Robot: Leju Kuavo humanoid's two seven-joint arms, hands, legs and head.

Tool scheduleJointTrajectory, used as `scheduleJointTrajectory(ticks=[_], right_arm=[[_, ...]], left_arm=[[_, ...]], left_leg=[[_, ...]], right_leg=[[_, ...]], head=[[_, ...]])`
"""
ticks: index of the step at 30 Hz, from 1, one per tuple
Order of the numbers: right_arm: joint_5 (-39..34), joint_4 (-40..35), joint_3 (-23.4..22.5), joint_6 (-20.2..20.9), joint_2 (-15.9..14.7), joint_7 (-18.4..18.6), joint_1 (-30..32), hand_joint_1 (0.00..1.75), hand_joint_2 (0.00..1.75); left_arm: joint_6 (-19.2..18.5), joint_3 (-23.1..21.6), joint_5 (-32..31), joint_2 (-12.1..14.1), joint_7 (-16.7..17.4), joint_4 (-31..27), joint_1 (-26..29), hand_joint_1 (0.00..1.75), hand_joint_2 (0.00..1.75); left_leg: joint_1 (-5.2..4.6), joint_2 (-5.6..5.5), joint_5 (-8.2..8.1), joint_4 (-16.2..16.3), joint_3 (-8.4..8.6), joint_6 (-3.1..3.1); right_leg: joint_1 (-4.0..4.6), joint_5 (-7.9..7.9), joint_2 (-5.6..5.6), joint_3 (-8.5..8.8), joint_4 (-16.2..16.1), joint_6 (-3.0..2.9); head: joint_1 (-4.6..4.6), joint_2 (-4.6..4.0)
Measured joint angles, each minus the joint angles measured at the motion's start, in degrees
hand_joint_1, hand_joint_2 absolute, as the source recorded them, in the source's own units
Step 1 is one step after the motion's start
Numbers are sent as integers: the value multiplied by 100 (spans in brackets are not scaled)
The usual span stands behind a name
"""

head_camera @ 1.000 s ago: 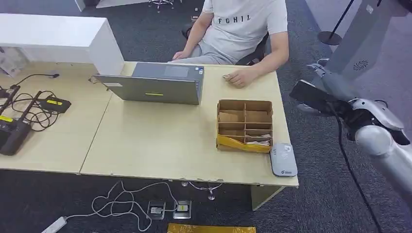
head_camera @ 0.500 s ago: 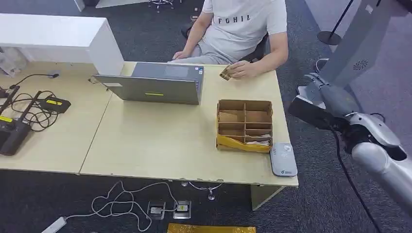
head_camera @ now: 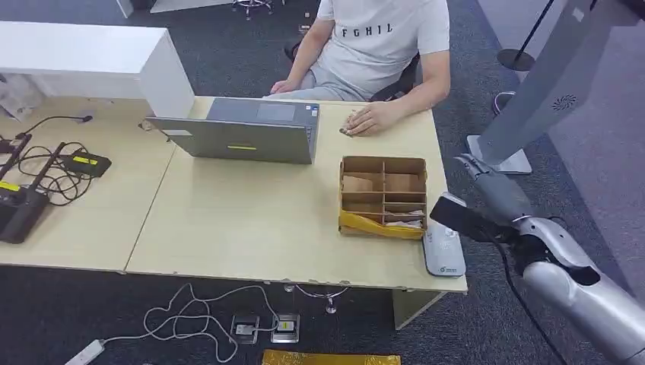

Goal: Pass the card to the sensor for recognition and then transmit it.

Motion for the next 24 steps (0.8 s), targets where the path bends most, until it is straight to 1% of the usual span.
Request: scheduleJointTrajectory(ticks=[4, 8, 11, 17, 21, 24], right_arm=[[135, 48, 15, -22, 66, -92, 50, 0, 175], [155, 90, 20, -22, 138, -105, 61, 0, 175], [332, 122, 26, -41, 181, -107, 88, 0, 175], [695, 186, 24, -323, 398, -144, 381, 0, 175], [1112, 310, 24, -642, 620, -380, 523, 0, 175], [1221, 441, 22, -745, 769, -492, 562, 0, 175]], left_arm=[[52, 0, 4, -20, 37, 0, 0, 0, 0], [52, 0, 7, -31, 37, 0, -2, 0, 0], [50, 0, 7, -31, 37, 0, -3, 0, 0], [46, 0, 7, -39, 13, 0, -3, 0, 0], [28, 0, -9, -39, -7, 0, -4, 0, 0], [22, 0, -9, -39, -7, 0, -3, 0, 0]], left_leg=[[0, 0, 0, 0, -1, 0], [0, 0, 0, 0, 0, 0], [0, 0, 0, 0, 0, 0], [0, 0, 0, -1, -1, 0], [2, 0, 0, -1, -1, 0], [2, 0, 0, -1, -1, 0]], right_leg=[[0, 0, 0, 0, 0, 0], [0, 0, 0, 0, 0, 0], [0, 0, 0, 0, 0, 0], [0, -1, 0, 0, 0, -1], [2, -1, 0, 0, 1, -2], [2, -1, 0, 0, 1, -2]], head=[[-2, -2], [-2, -2], [-2, -2], [-4, -2], [-2, -2], [0, -2]])
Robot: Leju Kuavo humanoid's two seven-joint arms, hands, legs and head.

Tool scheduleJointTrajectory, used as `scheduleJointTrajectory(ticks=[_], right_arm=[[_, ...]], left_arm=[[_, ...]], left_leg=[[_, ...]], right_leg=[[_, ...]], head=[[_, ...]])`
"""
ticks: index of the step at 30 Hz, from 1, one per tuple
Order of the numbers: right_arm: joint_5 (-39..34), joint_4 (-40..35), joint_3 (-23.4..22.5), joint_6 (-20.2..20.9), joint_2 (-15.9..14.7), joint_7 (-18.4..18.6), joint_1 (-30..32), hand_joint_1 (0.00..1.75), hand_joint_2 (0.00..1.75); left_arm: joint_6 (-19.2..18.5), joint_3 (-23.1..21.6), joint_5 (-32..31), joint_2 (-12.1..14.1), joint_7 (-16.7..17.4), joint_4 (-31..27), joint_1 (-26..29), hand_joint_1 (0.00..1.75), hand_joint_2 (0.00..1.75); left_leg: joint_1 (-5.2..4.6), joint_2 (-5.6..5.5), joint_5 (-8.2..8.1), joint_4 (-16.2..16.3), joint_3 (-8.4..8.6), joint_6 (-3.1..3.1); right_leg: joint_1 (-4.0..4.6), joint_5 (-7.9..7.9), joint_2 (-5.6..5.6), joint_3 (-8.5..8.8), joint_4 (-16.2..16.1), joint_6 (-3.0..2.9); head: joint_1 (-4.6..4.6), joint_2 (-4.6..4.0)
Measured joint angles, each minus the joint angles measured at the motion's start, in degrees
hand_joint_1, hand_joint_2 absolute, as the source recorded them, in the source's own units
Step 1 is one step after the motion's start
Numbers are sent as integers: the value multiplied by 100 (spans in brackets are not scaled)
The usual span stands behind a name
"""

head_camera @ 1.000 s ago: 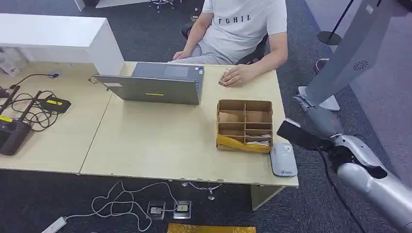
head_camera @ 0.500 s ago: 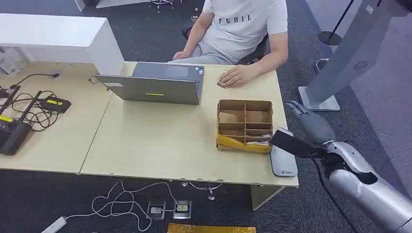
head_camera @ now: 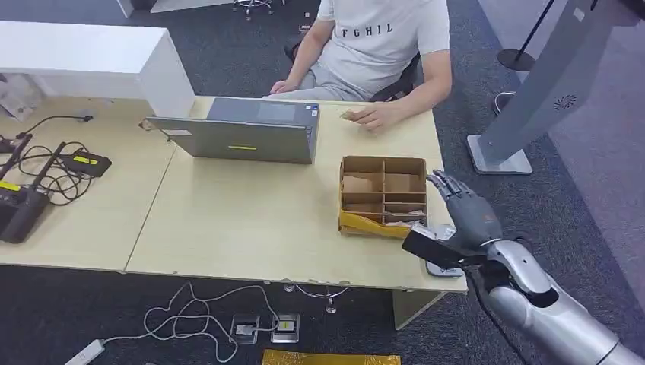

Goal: Pass the card to the sensor for recognition and then transmit it.

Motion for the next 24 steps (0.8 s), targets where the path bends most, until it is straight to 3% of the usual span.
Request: scheduleJointTrajectory(ticks=[13, 24], right_arm=[[319, 459, -50, -55, 531, -65, 91, 0, 175], [780, 623, -151, -254, 728, -109, 111, 0, 175]], left_arm=[[24, 0, 0, -15, 0, 0, -1, 0, 0], [24, 0, 0, -33, -17, 0, -1, 0, 0]], left_leg=[[0, 0, 0, 0, 1, 0], [0, 0, 0, 0, 2, 0]], right_leg=[[0, 0, 0, 0, 0, 0], [0, 0, 0, 0, 0, 0]], head=[[-2, 0], [0, 0]])
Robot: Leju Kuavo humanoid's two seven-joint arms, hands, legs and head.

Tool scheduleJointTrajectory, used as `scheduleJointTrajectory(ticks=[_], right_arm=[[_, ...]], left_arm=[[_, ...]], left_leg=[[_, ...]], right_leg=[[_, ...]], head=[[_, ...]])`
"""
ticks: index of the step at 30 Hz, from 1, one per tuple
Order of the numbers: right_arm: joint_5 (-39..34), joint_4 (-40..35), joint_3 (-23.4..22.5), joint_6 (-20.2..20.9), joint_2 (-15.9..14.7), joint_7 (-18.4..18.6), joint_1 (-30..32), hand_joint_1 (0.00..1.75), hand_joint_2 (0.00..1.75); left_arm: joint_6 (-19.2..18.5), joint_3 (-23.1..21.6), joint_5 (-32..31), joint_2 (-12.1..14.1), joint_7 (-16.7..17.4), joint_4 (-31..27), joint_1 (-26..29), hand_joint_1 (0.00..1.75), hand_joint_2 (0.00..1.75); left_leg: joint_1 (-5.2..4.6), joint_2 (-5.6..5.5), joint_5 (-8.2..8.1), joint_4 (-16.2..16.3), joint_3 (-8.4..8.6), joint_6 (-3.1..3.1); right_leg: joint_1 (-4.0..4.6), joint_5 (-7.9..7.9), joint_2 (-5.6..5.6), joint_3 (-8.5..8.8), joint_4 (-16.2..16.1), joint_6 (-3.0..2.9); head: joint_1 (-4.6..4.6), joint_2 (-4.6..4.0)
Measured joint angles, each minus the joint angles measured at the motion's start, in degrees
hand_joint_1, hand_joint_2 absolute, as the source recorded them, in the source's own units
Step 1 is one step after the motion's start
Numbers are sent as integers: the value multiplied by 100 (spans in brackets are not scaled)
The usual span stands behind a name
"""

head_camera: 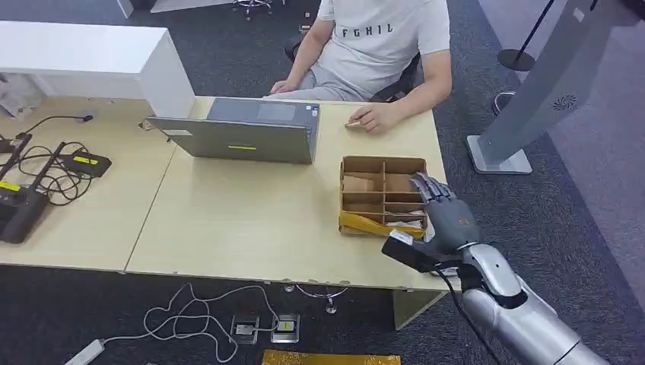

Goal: Pass the card to the sensor for recognition and then transmit it.

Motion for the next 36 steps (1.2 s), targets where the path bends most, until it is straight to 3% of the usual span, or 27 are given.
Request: scheduleJointTrajectory(ticks=[19, 36], right_arm=[[52, 197, -122, 59, 155, 2, 14, 0, 175], [133, 356, -243, 127, 470, 50, 8, 0, 175]], left_arm=[[-11, 0, -20, 0, -24, 0, 0, 0, 0], [-63, 0, -61, 0, -39, 0, -1, 0, 0]], left_leg=[[0, 0, 0, 0, 0, 0], [0, 0, 0, 0, 0, 0]], right_leg=[[0, 0, 0, 0, 0, 0], [0, 0, 0, 0, 1, 0]], head=[[-2, 0], [-2, 0]])
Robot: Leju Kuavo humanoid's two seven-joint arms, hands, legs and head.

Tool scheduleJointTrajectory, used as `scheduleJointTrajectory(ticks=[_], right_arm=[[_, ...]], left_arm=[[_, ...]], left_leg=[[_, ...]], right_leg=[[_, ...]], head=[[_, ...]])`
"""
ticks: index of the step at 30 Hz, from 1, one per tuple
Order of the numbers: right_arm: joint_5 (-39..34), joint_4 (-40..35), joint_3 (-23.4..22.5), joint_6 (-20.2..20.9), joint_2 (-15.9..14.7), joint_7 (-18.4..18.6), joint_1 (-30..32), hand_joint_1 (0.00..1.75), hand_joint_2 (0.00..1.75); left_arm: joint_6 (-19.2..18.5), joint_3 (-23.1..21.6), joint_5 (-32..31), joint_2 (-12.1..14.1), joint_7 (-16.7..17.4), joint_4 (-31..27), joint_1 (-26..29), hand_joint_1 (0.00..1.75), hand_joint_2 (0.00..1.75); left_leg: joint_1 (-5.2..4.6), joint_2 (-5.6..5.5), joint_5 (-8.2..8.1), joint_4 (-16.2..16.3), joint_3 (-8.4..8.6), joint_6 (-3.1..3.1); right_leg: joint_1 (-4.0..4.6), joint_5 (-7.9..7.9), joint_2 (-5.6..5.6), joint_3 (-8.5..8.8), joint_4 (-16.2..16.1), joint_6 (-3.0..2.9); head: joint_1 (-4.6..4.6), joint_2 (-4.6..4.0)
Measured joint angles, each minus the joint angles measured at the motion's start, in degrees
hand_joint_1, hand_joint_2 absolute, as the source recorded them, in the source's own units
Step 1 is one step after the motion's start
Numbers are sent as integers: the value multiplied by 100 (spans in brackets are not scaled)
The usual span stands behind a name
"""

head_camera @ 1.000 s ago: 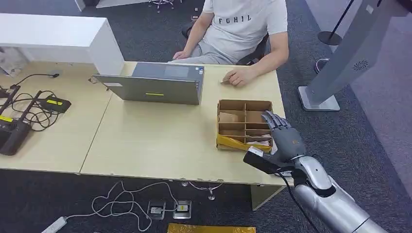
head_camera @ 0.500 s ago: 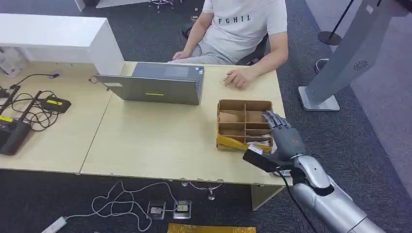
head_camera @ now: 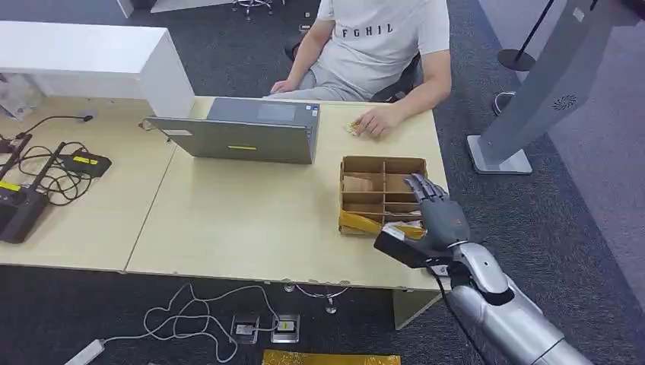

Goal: Pass the card to the sensor for recognition and then transmit it.

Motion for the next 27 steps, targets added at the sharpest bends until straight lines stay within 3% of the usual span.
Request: scheduleJointTrajectory(ticks=[27], right_arm=[[627, 79, -258, 120, 188, 186, 29, 0, 175]], left_arm=[[-48, 0, -35, 0, -22, 0, 0, 0, 0]], left_leg=[[0, 1, 0, 0, 2, 0]], right_leg=[[0, 0, 0, 0, 0, 0]], head=[[2, 0]])
